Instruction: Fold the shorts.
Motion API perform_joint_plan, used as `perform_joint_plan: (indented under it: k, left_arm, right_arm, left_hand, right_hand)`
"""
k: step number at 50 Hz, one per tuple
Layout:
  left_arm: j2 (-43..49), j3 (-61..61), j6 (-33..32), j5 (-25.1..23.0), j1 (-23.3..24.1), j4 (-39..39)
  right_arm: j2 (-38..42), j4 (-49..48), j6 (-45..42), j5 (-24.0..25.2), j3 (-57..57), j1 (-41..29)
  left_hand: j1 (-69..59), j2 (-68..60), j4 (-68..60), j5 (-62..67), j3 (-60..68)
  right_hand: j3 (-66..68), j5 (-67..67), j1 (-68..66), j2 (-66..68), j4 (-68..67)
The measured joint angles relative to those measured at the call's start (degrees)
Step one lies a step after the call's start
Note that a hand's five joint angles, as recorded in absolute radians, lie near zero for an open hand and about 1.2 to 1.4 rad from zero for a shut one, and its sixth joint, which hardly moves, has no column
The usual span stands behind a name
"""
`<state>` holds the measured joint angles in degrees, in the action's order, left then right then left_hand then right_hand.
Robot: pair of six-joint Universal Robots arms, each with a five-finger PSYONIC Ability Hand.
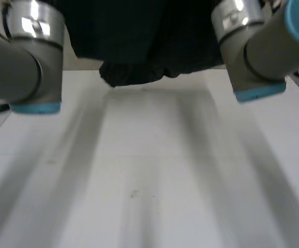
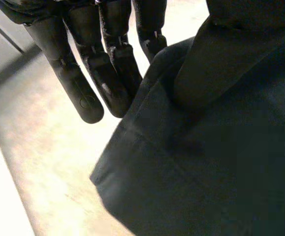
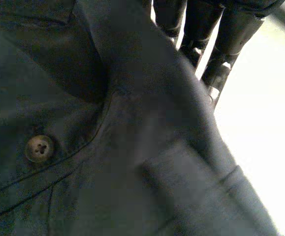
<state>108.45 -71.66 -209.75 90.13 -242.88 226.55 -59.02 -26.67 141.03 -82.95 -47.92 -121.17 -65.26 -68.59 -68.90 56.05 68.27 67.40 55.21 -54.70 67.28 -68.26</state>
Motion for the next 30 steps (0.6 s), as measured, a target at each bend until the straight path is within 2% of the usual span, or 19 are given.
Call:
perform_joint_plan:
  k: [6, 12, 18, 20, 21, 24, 25, 26, 27, 30]
  left_arm:
    - [0.2, -12.3, 0.5, 0.0, 0.8, -3.4]
    - [0.8, -24.6, 0.7, 0.1, 1.6, -8.4]
    - [0.2, -32.9, 0.1, 1.0, 4.8, -15.0]
    - [-0.7, -34.8, -0.1, 2.8, 6.7, -18.6]
    - [-1.2, -35.3, -0.1, 3.7, 7.3, -19.9]
    - [-3.4, -36.9, 0.1, 7.9, 9.2, -24.7]
    - [-3.6, -37.0, 0.1, 8.3, 9.4, -25.0]
    - [-4.6, -37.6, 0.2, 10.1, 9.9, -26.4]
    - [-5.3, -37.9, 0.3, 11.3, 10.2, -27.2]
    - [-8.5, -39.4, 0.6, 15.3, 11.0, -29.0]
  right_arm:
    - [-1.1, 3.8, 0.2, 0.6, -13.7, 0.6]
    - [-0.4, 11.9, 0.3, 0.9, -27.7, 0.6]
    - [-0.4, 17.0, 0.5, 0.9, -38.1, 0.4]
    - [-1.1, 18.1, 0.6, 0.9, -41.3, 0.5]
    - [-1.7, 18.4, 0.6, 0.9, -42.4, 0.5]
    - [-4.7, 19.4, 1.2, 1.2, -45.8, 1.0]
    - [-5.6, 19.5, 1.5, 1.3, -46.6, 1.2]
    - [-7.2, 19.6, 2.1, 1.6, -47.9, 1.7]
    - [-8.8, 19.7, 2.9, 1.8, -49.0, 2.4]
    - [-14.9, 19.7, 7.4, 3.0, -52.4, 5.6]
  left_hand:
    - [0.0, 0.0, 0.0, 0.4, 0.0]
    - [0.0, 0.0, 0.0, 0.4, 0.0]
    - [0.0, 0.0, 0.0, 0.4, 0.0]
    - [0.0, 0.0, 0.0, 0.4, 0.0]
    - [0.1, 0.1, 0.2, 0.3, -0.2]
    - [3.9, 7.1, 6.9, -4.1, -6.4]
    - [3.9, 7.1, 6.9, -4.1, -6.4]
    - [17.9, 20.0, 19.4, -16.5, -18.6]
    - [26.8, 27.4, 27.9, -24.9, -26.9]
    - [36.9, 39.5, 39.7, -37.1, -39.1]
  right_hand:
    - [0.0, 0.0, 0.0, 0.0, 0.0]
    - [0.0, 0.0, 0.0, 0.0, 0.0]
    - [0.0, 0.0, 0.0, 0.0, 0.0]
    - [-0.3, -0.2, 0.3, -0.3, 0.3]
    - [-3.7, -2.2, 2.2, -3.6, 3.0]
    - [-36.3, -34.9, 29.3, -36.8, 36.6]
    - [-38.6, -37.2, 30.8, -40.2, 38.9]
    - [-43.6, -42.0, 34.4, -44.1, 44.0]
    - [-51.8, -49.5, 41.0, -52.0, 52.5]
    - [-55.4, -51.3, 43.2, -54.6, 54.9]
